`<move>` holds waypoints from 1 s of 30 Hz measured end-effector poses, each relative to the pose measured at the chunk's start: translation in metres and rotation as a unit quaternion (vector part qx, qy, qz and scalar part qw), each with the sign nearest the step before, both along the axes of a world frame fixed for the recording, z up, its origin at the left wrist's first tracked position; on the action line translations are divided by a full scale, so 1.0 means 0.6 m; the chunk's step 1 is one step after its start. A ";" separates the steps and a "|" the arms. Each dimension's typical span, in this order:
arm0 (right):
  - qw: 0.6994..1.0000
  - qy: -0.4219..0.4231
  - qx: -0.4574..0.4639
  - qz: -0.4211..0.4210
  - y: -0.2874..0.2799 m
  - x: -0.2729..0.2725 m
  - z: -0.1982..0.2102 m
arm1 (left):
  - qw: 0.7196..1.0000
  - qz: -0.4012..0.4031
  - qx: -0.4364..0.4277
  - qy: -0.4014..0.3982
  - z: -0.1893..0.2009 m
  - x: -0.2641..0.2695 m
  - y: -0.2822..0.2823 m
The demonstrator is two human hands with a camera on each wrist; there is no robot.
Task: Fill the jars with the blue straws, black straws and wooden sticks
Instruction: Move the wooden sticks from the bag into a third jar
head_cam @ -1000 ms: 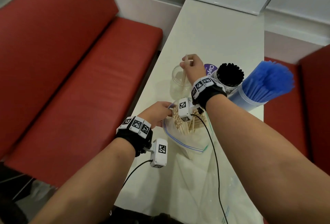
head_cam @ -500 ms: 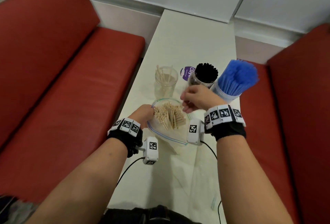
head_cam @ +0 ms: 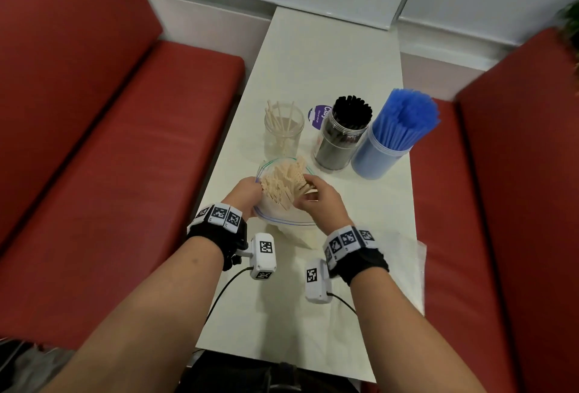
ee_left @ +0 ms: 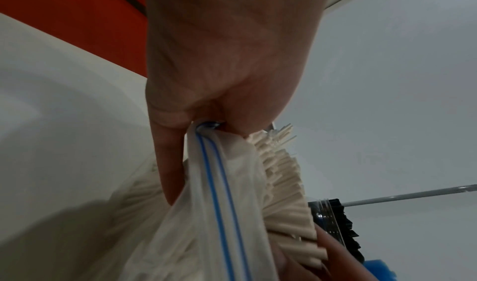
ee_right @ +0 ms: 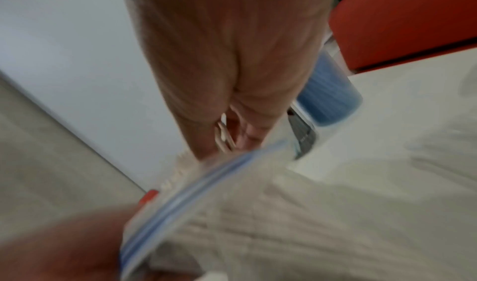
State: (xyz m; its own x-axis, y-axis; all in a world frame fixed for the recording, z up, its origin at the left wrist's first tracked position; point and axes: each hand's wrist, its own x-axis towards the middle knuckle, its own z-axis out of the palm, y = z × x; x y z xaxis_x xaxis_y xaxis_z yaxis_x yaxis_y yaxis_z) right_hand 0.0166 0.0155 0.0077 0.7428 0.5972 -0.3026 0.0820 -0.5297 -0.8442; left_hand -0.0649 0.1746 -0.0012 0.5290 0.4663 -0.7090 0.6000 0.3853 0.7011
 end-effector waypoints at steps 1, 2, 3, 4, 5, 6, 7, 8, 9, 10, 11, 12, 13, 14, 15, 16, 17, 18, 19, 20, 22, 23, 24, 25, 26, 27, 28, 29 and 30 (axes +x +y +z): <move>1.000 -0.020 0.009 -0.019 0.003 -0.008 -0.011 | 1.000 -0.012 0.005 -0.006 -0.002 -0.002 -0.003; 0.999 -0.032 0.014 -0.037 0.005 -0.017 -0.021 | 1.000 -0.021 0.008 -0.010 -0.005 -0.003 -0.007; 0.998 -0.034 0.018 -0.054 0.006 -0.026 -0.032 | 1.000 -0.027 0.010 -0.013 -0.008 -0.006 -0.009; 0.997 -0.028 0.026 -0.070 0.005 -0.033 -0.042 | 0.999 -0.029 0.007 -0.016 -0.012 -0.010 -0.012; 0.996 -0.020 0.034 -0.084 0.004 -0.037 -0.050 | 0.999 -0.030 0.001 -0.019 -0.017 -0.015 -0.012; 0.995 -0.014 0.041 -0.094 0.003 -0.040 -0.056 | 0.999 -0.028 -0.010 -0.022 -0.023 -0.020 -0.013; 0.994 -0.011 0.046 -0.099 0.002 -0.043 -0.058 | 0.999 -0.025 -0.019 -0.024 -0.029 -0.026 -0.013; 0.994 -0.012 0.051 -0.097 0.003 -0.044 -0.057 | 0.999 -0.027 -0.023 -0.025 -0.034 -0.032 -0.012; 0.994 -0.020 0.055 -0.088 0.003 -0.045 -0.055 | 0.999 -0.033 -0.019 -0.025 -0.036 -0.037 -0.012; 0.995 -0.038 0.057 -0.072 0.005 -0.047 -0.053 | 0.999 -0.045 -0.006 -0.024 -0.036 -0.040 -0.011; 0.995 -0.067 0.056 -0.048 0.006 -0.049 -0.051 | 0.997 -0.065 0.020 -0.022 -0.035 -0.043 -0.009; 0.994 -0.095 0.052 -0.021 0.008 -0.053 -0.049 | 0.994 -0.090 0.051 -0.025 -0.033 -0.043 -0.007; 0.992 -0.112 0.051 0.004 0.010 -0.057 -0.047 | 0.989 -0.118 0.080 -0.033 -0.030 -0.044 -0.005; 0.992 -0.115 0.056 0.020 0.012 -0.062 -0.044 | 0.983 -0.146 0.105 -0.043 -0.028 -0.043 -0.004; 0.991 -0.118 0.055 0.032 0.015 -0.065 -0.042 | 0.976 -0.169 0.126 -0.054 -0.026 -0.042 -0.001; 0.990 -0.129 0.046 0.041 0.016 -0.065 -0.042 | 0.972 -0.178 0.141 -0.063 -0.026 -0.040 0.001; 0.988 -0.144 0.028 0.047 0.016 -0.065 -0.041 | 0.972 -0.164 0.153 -0.071 -0.026 -0.038 0.004; 0.987 -0.153 0.009 0.046 0.016 -0.061 -0.041 | 0.977 -0.122 0.158 -0.078 -0.024 -0.037 0.009; 0.988 -0.152 -0.010 0.039 0.016 -0.055 -0.041 | 0.983 -0.055 0.155 -0.086 -0.021 -0.037 0.016; 0.988 -0.148 -0.023 0.026 0.016 -0.050 -0.039 | 0.982 0.024 0.159 -0.096 -0.017 -0.039 0.024; 0.984 -0.168 -0.055 0.014 0.014 -0.046 -0.037 | 0.965 0.142 0.189 -0.114 -0.007 -0.045 0.038; 0.976 -0.200 -0.086 0.024 0.016 -0.048 -0.037 | 0.959 0.162 0.197 -0.125 -0.005 -0.048 0.041; 0.963 -0.236 -0.127 0.043 0.018 -0.052 -0.040 | 0.959 0.155 0.197 -0.136 -0.003 -0.049 0.042; 0.947 -0.265 -0.171 0.068 0.020 -0.058 -0.043 | 0.964 0.124 0.191 -0.141 -0.002 -0.050 0.038; 0.931 -0.282 -0.209 0.098 0.022 -0.067 -0.048 | 0.971 0.076 0.182 -0.134 -0.004 -0.050 0.033; 0.920 -0.285 -0.238 0.128 0.023 -0.075 -0.052 | 0.978 0.022 0.171 -0.118 -0.010 -0.051 0.028; 0.915 -0.275 -0.253 0.150 0.022 -0.081 -0.058 | 0.981 -0.028 0.166 -0.093 -0.017 -0.053 0.022; 0.917 -0.255 -0.259 0.163 0.019 -0.084 -0.062 | 0.982 -0.070 0.165 -0.063 -0.026 -0.056 0.017; 0.920 -0.234 -0.262 0.172 0.018 -0.085 -0.064 | 0.981 -0.102 0.163 -0.032 -0.034 -0.061 0.012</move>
